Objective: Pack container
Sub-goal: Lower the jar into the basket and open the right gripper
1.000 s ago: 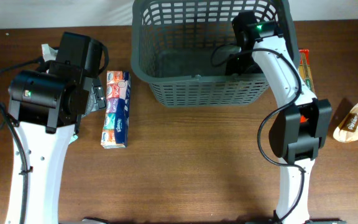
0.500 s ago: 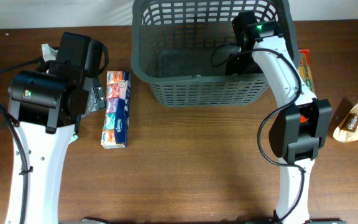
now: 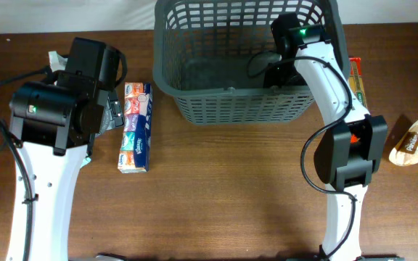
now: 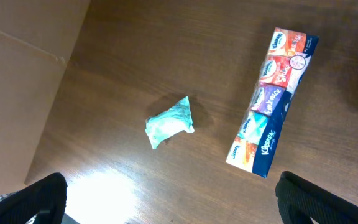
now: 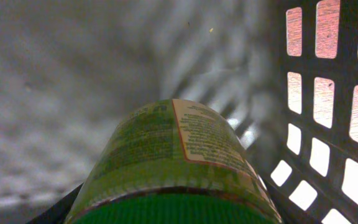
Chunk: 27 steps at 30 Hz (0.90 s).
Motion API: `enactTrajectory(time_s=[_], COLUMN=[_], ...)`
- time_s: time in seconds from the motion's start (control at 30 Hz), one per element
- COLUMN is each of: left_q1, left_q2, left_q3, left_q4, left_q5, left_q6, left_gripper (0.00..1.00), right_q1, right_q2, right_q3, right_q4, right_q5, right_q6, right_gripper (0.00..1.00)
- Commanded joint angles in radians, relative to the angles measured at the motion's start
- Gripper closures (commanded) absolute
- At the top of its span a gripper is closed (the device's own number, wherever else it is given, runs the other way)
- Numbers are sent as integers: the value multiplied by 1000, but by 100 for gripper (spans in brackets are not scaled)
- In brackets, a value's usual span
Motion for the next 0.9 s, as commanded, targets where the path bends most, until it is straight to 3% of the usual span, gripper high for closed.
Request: enactTrajectory(time_s=[0.0,0.13,0.27,0.33,0.5,0.7,0.87], left_q1=[5,5,5,5,5,5,5], left_q2=[-6,-6,-6,-6,-6,-6,-6], left_q3=[3,3,3,3,3,3,3], left_q4=[-4,-4,-3,-4,-4,-4,-4], left_q5=[3,3,3,3,3,3,3], left_q6=[-12,-12,-12,-12,-12,-12,-12], left_gripper=[0,1,0,0,0,0,0], right_q1=[0,0,0,0,0,0,0], right_q2=[22,23,23,23,23,23,23], right_q3=[-2,-2,-2,-2,-2,-2,-2], right_q4=[-3,-2,-2,-2,-2,-2,-2], right_q5=[24,25,24,24,24,24,24], right_q6=[8,8,8,8,8,8,8], right_gripper=[76,73,63,51,47,30,27])
